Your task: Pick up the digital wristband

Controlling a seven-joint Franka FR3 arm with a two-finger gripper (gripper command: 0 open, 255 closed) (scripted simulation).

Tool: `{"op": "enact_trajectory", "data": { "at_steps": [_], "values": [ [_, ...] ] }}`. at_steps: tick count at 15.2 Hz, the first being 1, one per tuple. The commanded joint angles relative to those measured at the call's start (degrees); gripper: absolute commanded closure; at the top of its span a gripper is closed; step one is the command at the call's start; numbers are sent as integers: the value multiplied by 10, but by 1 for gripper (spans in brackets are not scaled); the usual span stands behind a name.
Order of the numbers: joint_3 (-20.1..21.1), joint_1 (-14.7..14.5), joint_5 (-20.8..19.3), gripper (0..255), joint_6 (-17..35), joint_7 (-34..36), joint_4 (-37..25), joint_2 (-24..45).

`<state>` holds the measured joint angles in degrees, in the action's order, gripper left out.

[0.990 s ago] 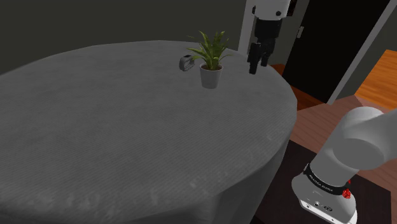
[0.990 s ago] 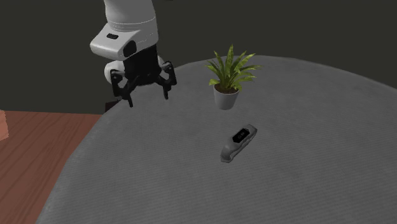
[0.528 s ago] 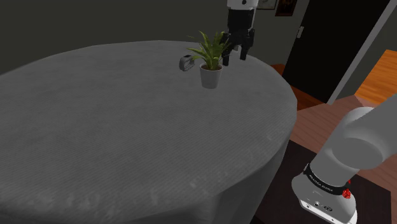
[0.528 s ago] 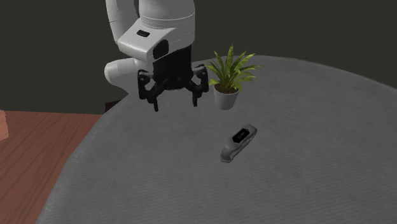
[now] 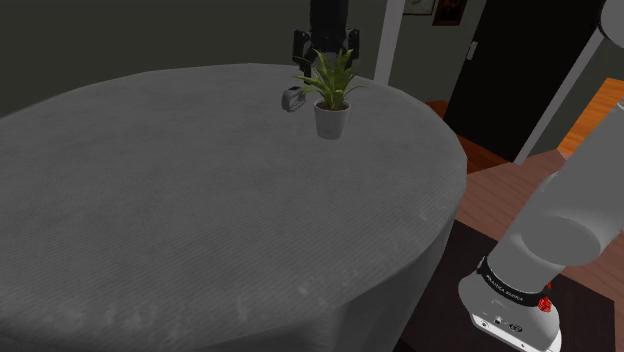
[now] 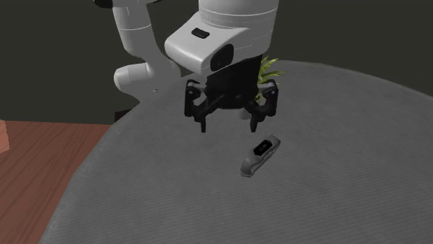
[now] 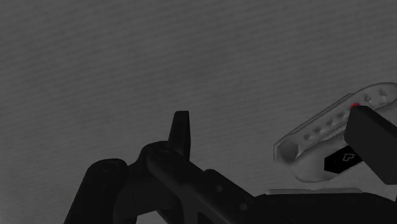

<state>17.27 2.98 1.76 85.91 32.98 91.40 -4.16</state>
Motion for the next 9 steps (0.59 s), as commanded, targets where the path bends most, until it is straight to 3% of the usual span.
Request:
{"op": "enact_trajectory", "data": {
  "at_steps": [1, 5, 9],
  "values": [
    [9, -4, -12, 0, -18, 44, -70, 53],
    [18, -27, -43, 0, -70, 120, -234, 167],
    [15, -22, -36, 0, -30, 116, -176, 148]
  ]
}}
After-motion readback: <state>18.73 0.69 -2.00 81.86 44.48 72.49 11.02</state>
